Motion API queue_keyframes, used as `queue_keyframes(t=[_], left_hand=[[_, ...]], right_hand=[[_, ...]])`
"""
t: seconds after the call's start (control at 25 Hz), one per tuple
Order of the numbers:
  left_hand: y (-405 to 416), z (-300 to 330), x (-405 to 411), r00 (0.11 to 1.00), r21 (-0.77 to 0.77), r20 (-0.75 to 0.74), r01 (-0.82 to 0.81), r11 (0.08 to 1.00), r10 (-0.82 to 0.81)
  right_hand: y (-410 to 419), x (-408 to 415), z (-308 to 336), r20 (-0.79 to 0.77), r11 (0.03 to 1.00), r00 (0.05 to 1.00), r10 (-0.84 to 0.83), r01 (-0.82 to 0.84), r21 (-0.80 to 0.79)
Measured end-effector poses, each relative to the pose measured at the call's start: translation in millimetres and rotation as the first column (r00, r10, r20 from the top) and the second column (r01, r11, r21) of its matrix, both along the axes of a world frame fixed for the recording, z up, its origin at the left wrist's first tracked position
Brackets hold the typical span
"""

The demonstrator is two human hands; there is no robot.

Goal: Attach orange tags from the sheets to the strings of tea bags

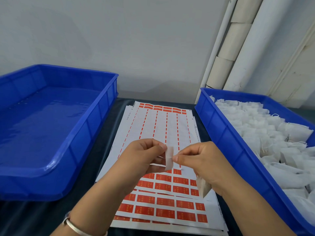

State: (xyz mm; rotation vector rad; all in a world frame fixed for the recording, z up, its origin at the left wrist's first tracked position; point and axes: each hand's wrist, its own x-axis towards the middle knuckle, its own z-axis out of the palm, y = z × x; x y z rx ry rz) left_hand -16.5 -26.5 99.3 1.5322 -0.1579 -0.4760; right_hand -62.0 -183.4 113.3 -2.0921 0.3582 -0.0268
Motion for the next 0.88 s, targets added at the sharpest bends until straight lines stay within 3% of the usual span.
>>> queue_keyframes(t=[0.2,0.36,0.48,0.68,0.88], left_hand=[[2.3,0.5,-2.2,1.000,-0.024,0.005,0.023,0.999,-0.023],[4.3,-0.8,-3.3,0.998,-0.138,-0.053,0.027,0.990,-0.035],[4.1,-0.5,-6.5,0.997,-0.039,-0.004,0.072,0.997,-0.072],[3.5,3.5,-7.7,0.998,-0.026,-0.039,0.044,0.999,-0.045],[5.1,1.2,-6.4,0.980,-0.224,-0.192,0.000,0.975,-0.044]], right_hand=[[0.6,0.3,-1.0,-0.032,0.995,0.999,0.017,-0.014,0.097],[0.2,1.1,1.5,-0.015,0.990,1.000,-0.015,0.017,0.141],[-0.4,1.3,4.3,-0.001,0.991,1.000,0.006,-0.006,0.131],[-1.5,0.5,7.0,0.034,0.993,0.999,0.011,-0.015,0.120],[-4.4,-3.6,6.7,0.072,0.986,0.997,0.040,-0.051,0.160]])
